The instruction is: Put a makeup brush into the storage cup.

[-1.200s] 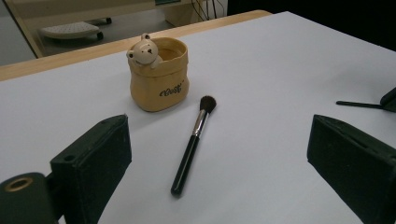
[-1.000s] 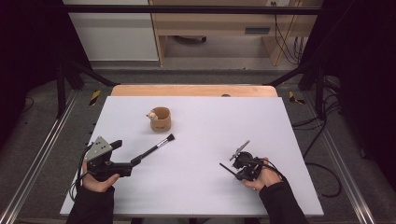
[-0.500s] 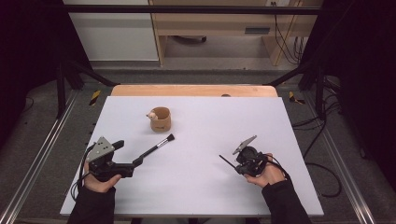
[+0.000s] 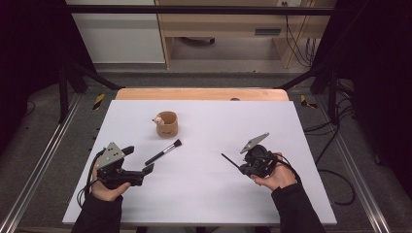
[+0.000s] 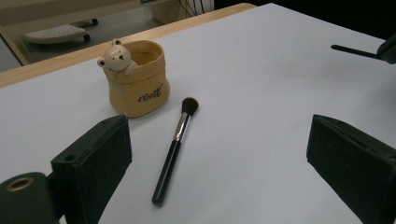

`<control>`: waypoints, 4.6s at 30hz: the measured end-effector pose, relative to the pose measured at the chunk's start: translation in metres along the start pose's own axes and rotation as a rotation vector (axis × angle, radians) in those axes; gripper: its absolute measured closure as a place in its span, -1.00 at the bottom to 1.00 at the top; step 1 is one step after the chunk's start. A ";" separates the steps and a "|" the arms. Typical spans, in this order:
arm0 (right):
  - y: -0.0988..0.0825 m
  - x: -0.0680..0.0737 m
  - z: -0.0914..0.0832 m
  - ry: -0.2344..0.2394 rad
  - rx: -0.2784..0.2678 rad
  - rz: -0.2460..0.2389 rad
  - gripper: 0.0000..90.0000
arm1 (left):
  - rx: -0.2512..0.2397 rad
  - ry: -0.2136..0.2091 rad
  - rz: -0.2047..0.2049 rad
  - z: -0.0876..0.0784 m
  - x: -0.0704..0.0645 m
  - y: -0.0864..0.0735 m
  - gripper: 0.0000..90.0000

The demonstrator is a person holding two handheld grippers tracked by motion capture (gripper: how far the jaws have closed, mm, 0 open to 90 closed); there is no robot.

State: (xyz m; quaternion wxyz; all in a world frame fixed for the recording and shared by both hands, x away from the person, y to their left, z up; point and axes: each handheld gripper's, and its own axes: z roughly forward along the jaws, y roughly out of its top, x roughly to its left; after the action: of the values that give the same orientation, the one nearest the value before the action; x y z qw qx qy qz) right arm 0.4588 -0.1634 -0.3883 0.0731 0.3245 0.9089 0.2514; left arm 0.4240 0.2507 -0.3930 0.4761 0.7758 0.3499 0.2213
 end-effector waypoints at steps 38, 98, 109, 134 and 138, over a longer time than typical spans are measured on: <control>0.036 0.014 -0.021 0.094 -0.048 -0.097 0.91 | 0.141 -0.060 0.306 0.032 -0.052 0.048 -0.87; 0.050 0.040 0.007 0.235 0.033 -0.191 0.91 | 0.287 -0.088 0.710 0.068 -0.120 0.056 -0.84; 0.050 0.044 0.016 0.274 0.048 -0.193 0.91 | 0.306 -0.087 0.776 0.070 -0.124 0.047 -0.75; 0.053 0.051 0.026 0.323 0.091 -0.207 0.91 | 0.343 -0.078 0.953 0.080 -0.139 0.035 -0.30; 0.053 0.052 0.027 0.330 0.093 -0.211 0.91 | 0.350 -0.081 0.980 0.081 -0.141 0.033 -0.19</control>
State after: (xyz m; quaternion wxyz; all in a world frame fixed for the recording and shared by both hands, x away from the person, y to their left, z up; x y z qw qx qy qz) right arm 0.4556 -0.0844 -0.3836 -0.0660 0.1849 0.9481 0.2501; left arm 0.3974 0.0874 -0.4014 0.1929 0.9245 -0.0410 0.3262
